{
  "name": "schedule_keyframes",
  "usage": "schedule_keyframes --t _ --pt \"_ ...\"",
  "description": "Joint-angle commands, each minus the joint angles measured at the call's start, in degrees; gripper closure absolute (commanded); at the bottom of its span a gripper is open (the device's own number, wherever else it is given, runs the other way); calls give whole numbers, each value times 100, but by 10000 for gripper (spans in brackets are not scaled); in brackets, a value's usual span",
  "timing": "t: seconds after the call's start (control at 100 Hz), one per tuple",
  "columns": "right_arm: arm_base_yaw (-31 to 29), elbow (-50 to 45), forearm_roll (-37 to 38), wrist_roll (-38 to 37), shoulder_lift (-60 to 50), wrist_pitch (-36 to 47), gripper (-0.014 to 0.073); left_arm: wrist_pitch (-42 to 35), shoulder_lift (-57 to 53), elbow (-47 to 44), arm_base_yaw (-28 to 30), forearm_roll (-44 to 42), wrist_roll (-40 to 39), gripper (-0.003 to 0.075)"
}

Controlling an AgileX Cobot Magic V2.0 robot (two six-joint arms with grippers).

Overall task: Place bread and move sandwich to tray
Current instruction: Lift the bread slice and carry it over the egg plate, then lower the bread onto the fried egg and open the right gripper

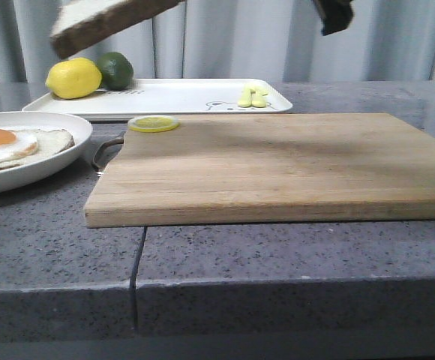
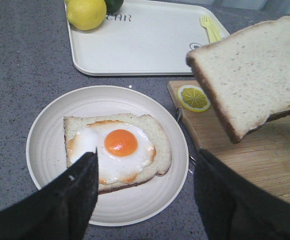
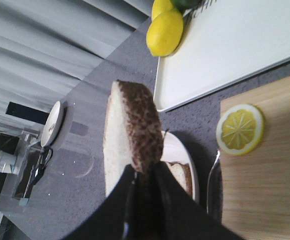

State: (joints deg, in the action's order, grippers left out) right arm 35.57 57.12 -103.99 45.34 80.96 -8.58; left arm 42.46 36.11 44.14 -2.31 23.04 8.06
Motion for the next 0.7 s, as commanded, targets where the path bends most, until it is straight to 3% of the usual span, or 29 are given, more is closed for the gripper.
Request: schedule_keyframes --t 0.0,0.69 --pt "222 449 -348 -133 101 41 655 -343 30 199 10 150 4 335" --pt "1521 1816 -353 -1035 1712 1297 655 -343 30 199 10 150 4 335"
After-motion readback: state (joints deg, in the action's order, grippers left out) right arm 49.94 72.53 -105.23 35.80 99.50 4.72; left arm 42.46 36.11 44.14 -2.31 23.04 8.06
